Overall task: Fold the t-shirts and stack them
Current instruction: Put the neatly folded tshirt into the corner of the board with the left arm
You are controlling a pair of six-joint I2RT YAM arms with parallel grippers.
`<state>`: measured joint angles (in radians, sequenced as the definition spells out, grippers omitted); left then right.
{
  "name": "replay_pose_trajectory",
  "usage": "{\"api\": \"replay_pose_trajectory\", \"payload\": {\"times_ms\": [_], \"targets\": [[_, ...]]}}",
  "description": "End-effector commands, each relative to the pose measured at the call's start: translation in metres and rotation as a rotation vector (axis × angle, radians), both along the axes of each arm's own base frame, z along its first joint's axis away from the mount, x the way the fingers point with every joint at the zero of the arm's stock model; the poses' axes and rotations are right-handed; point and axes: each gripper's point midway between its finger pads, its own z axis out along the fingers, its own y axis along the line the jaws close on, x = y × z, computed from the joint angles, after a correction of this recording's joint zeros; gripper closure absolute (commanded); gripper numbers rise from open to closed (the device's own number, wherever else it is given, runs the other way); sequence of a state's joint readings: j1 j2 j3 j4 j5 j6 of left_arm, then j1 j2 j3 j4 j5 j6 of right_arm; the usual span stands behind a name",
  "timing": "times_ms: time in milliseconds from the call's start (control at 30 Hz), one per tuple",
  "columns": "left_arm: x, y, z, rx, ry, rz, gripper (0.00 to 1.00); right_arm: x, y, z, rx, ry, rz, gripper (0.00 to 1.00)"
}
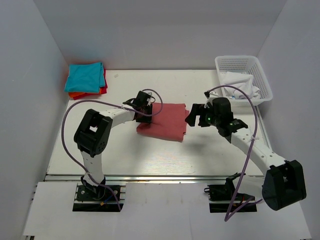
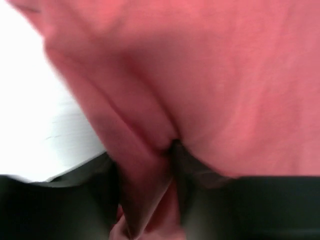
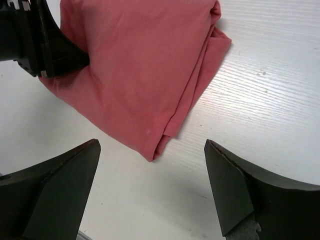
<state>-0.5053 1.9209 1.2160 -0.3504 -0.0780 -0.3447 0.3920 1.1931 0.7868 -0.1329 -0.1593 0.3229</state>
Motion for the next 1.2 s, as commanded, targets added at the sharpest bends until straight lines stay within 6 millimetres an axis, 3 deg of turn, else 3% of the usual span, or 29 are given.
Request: {"api": "replay_pose_trajectory", "payload": {"times_ms": [0,33,67,100,167,233,300,367,400,567,700,933,1000,1167], "targets": [[-0.054,0.028,-0.076,0.168,0.234,0.000,0.55,0.002,-0.014,0.002,-0.043,-0.043,-0.047,0.10],[-0.057,0.027,-0.080,0.158,0.252,-0.008,0.65,0.003,-0.017,0.003,-0.051,-0.051,-0.059,0.10],[-0.051,0.021,-0.079,0.145,0.245,-0.011,0.92,0.002,-0.018,0.002,-0.055,-0.052,-0.062,0.10],[-0.051,0.021,-0.079,0.145,0.245,-0.011,1.00,0.002,-0.018,0.002,-0.062,-0.056,-0.060,0.10],[-0.042,0.023,-0.069,0.148,0.226,-0.009,1.00,0.003,-0.022,0.004,-0.067,-0.068,-0.075,0.10],[-0.017,0.028,-0.045,0.201,0.133,0.010,1.00,0.002,-0.023,0.003,-0.080,-0.078,-0.069,0.10],[0.013,0.037,-0.003,0.270,0.004,0.036,1.00,0.003,-0.025,0.001,-0.092,-0.081,-0.072,0.10],[0.030,0.046,0.030,0.332,-0.091,0.030,1.00,0.004,-0.026,0.002,-0.097,-0.084,-0.079,0.10],[0.045,0.045,0.061,0.299,-0.181,0.034,1.00,0.004,-0.026,0.001,-0.098,-0.083,-0.079,0.10],[0.076,0.060,0.149,0.350,-0.423,0.005,1.00,0.007,-0.030,0.003,-0.109,-0.099,-0.098,0.10],[0.087,0.064,0.190,0.349,-0.522,-0.076,1.00,0.012,-0.035,0.004,-0.130,-0.103,-0.126,0.10],[0.109,0.110,0.232,0.462,-0.618,-0.085,1.00,0.022,-0.031,0.010,-0.132,-0.102,-0.127,0.10],[0.118,0.123,0.253,0.481,-0.659,-0.073,1.00,0.026,-0.026,0.014,-0.125,-0.105,-0.117,0.10],[0.141,0.156,0.290,0.577,-0.716,-0.081,1.00,0.030,-0.016,0.005,-0.116,-0.059,-0.080,0.10]]}}
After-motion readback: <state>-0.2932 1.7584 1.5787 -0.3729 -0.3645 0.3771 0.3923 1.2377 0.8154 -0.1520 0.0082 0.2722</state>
